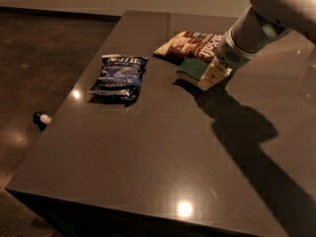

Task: Move sponge near brown chip bag

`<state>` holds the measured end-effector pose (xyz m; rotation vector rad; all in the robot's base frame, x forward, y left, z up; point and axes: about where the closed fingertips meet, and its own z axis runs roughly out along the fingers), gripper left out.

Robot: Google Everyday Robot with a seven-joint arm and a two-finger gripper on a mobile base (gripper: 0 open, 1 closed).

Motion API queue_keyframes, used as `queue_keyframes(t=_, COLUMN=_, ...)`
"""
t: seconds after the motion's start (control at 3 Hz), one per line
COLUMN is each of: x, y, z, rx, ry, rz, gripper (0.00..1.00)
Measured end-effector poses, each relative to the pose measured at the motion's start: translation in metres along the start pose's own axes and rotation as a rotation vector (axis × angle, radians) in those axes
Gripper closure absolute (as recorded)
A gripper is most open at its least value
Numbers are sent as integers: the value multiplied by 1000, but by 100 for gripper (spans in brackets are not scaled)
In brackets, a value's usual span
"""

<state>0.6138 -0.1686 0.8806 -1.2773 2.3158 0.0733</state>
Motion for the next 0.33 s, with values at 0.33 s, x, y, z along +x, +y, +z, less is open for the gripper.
queue_keyframes(t=0.33, x=0, y=0, z=1, rx=-1, ry=1, rz=-1, gripper=0)
